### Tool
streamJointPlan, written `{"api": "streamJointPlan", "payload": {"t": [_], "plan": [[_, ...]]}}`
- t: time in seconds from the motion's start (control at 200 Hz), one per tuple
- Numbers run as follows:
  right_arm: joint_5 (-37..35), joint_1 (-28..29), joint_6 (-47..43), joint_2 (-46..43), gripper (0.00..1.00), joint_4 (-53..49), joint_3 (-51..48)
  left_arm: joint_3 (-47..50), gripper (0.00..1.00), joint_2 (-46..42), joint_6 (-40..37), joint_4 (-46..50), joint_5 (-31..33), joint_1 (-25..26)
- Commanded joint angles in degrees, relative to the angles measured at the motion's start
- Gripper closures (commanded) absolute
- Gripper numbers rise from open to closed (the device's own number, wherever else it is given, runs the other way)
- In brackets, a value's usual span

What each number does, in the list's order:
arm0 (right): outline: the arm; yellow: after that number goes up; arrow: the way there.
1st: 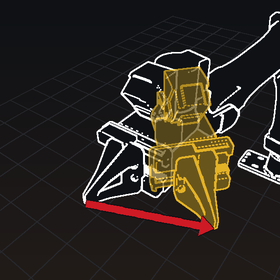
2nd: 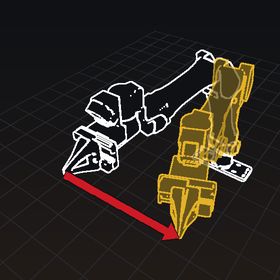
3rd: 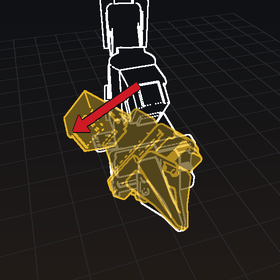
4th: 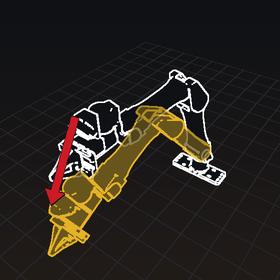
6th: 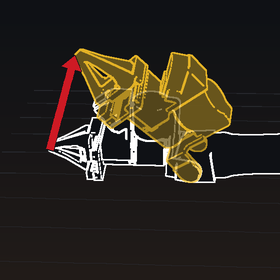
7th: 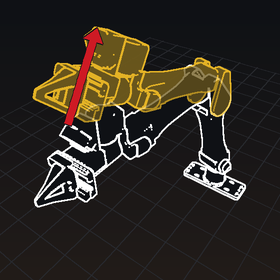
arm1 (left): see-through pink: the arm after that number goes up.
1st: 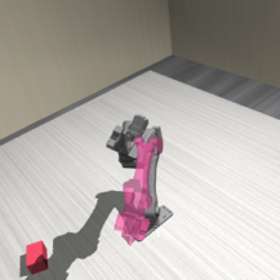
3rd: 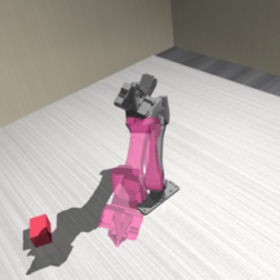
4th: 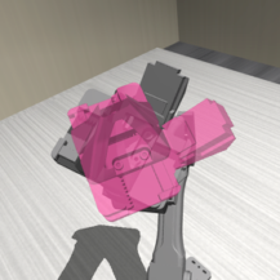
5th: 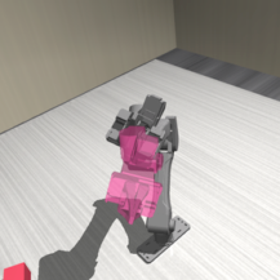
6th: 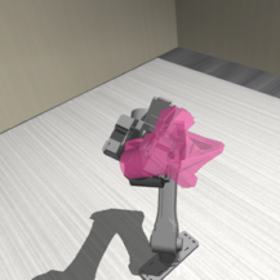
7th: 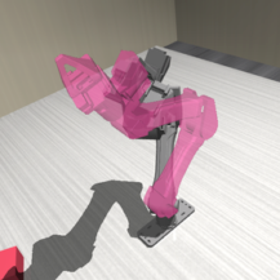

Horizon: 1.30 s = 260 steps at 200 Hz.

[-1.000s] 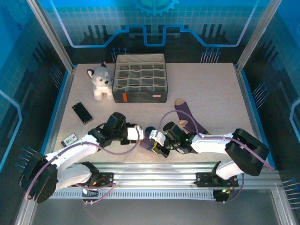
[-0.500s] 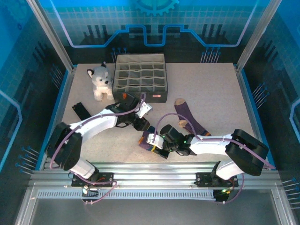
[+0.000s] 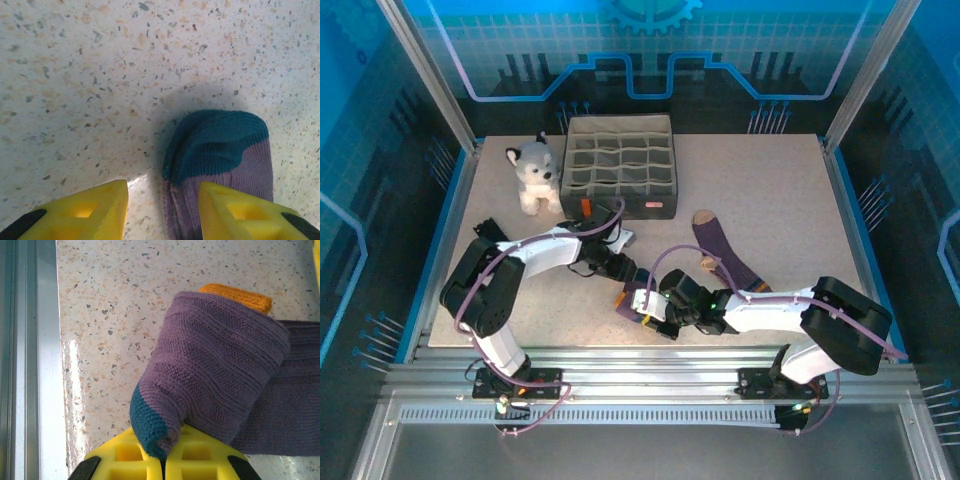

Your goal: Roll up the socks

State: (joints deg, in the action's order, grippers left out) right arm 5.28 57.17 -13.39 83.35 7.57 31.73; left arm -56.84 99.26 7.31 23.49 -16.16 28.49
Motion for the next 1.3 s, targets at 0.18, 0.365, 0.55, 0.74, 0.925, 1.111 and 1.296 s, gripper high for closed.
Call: {"api": "streamJointPlan", "payload": {"t": [0.18,0.365,0.55,0.74,0.925,1.111,1.296], "plan": [[0.0,0.9,-3.1,0.4,1.0,-0.3,-1.4,0.5,0.73,4.3,1.9,-4.7,-7.8,-0.3],[2.2,1.1,-6.0,0.2,1.0,2.0,-2.4,0.1,0.9,4.5,0.2,-6.9,-11.1,-0.3],[3.2,1.0,-8.9,0.5,1.0,3.3,-2.9,-0.9,1.0,4.5,-2.0,-6.7,-12.6,-0.3],[4.6,1.1,-12.3,0.8,1.0,4.2,-2.9,-1.7,1.0,5.8,-3.2,-6.7,-14.8,-0.3],[5.8,1.1,-15.8,-0.5,1.0,6.3,-3.7,-2.2,1.0,5.9,-4.1,-6.8,-15.2,-0.3],[6.0,1.0,-19.1,1.0,1.0,6.0,-3.3,-2.5,1.0,6.3,-4.4,-6.9,-15.5,-0.4],[5.8,0.7,-18.0,3.6,1.0,5.5,-2.0,-3.8,0.98,6.1,-7.5,-4.0,-14.5,-0.3]]}}
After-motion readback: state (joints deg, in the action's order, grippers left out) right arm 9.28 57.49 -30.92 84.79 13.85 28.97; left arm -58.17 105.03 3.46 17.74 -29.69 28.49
